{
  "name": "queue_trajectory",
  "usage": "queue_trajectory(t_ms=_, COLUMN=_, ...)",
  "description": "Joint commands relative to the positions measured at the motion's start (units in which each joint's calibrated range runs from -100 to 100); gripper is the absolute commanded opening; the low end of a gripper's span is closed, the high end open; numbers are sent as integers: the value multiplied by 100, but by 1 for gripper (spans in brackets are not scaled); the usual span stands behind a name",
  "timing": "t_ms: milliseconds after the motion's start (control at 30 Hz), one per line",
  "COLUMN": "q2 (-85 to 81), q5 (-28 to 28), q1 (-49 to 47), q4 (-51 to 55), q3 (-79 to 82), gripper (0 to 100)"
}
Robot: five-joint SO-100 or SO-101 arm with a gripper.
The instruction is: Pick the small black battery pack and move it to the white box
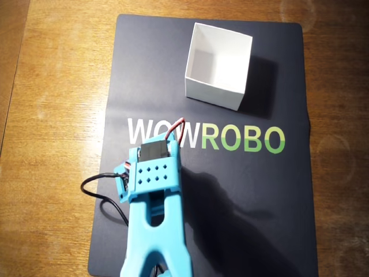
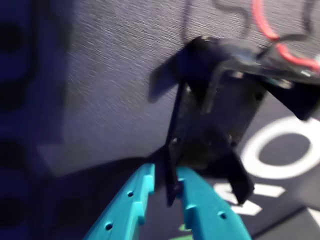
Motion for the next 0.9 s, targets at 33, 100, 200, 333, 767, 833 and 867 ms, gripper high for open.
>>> queue_trajectory(t_ms=33, q2=58, q5=32, q1=-22, q4=-67, q3=-15, gripper=2)
queue_trajectory(t_ms=100, q2=75, q5=32, q1=-22, q4=-67, q3=-15, gripper=2)
queue_trajectory(t_ms=200, q2=84, q5=32, q1=-34, q4=-58, q3=-15, gripper=0)
queue_trajectory(t_ms=333, q2=5, q5=37, q1=-22, q4=-5, q3=-97, gripper=0)
queue_trajectory(t_ms=767, q2=-793, q5=722, q1=-34, q4=-49, q3=-786, gripper=0)
queue_trajectory(t_ms=833, q2=-889, q5=842, q1=-57, q4=-49, q3=-1086, gripper=0)
queue_trajectory(t_ms=867, q2=-907, q5=880, q1=-69, q4=-49, q3=-1240, gripper=0)
